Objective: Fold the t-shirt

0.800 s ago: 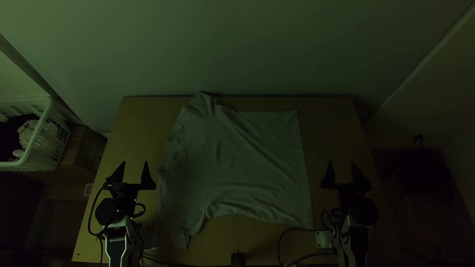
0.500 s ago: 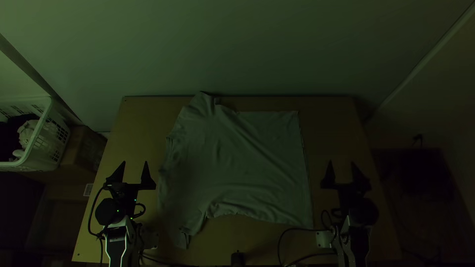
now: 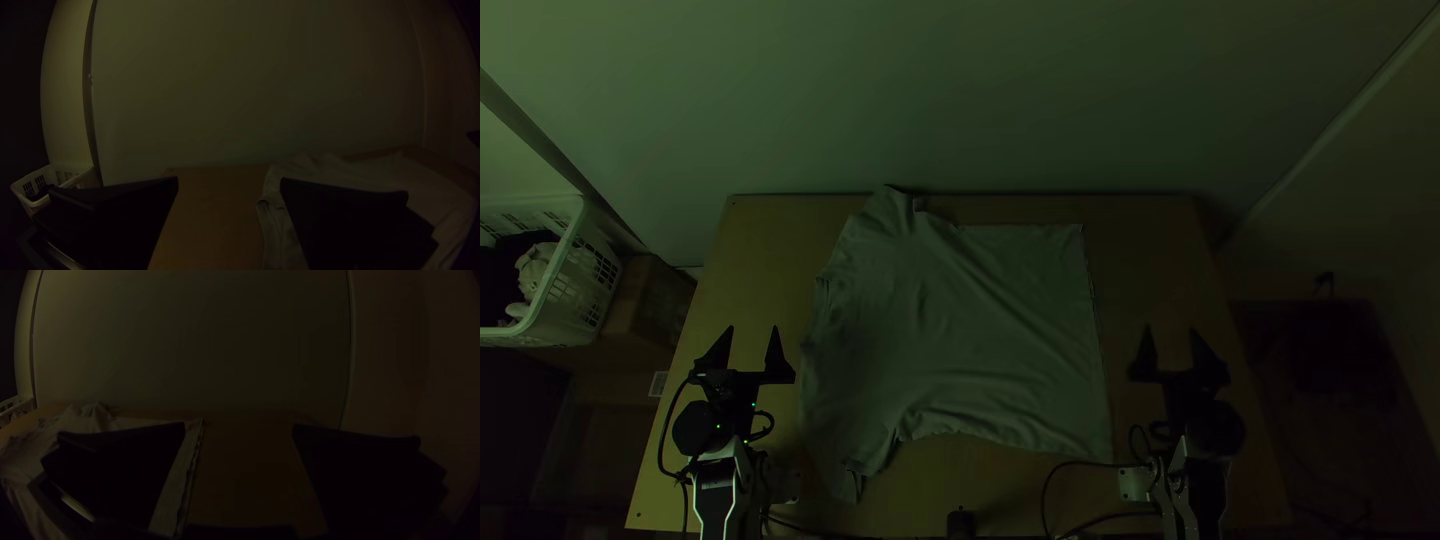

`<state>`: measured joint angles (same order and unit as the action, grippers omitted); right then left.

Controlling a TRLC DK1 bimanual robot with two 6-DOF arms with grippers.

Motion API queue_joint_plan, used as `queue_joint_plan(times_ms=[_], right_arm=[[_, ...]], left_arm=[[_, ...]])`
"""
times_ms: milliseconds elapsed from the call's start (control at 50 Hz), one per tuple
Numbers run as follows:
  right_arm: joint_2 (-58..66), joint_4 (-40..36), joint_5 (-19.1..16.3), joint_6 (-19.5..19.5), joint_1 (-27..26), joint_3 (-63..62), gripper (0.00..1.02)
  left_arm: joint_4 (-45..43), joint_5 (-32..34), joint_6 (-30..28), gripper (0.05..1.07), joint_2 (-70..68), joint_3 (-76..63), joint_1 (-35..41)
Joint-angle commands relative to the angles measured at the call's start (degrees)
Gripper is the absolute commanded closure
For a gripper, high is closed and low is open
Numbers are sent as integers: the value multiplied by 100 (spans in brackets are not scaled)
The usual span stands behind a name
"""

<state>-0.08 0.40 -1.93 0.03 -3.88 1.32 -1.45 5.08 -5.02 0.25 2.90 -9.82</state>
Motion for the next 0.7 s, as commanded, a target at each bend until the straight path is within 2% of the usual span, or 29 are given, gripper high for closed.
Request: queue_joint_plan(times_ms=[0, 420, 520, 600, 680], right_arm=[[-10, -84, 35, 58, 28, -88, 4], [-10, -84, 35, 67, 28, -88, 4], [-10, -93, 35, 58, 36, -88, 4], [-19, -84, 35, 67, 45, -88, 4], [8, -111, 79, 67, 28, -79, 4]], left_arm=[[93, 2, -87, 10, -25, -281, 33], [93, 10, -61, 10, -25, -281, 33], [93, 10, 238, 9, -25, -281, 42], [101, 2, 888, 10, -25, -281, 60], [163, -165, 923, 10, 1, -272, 68]])
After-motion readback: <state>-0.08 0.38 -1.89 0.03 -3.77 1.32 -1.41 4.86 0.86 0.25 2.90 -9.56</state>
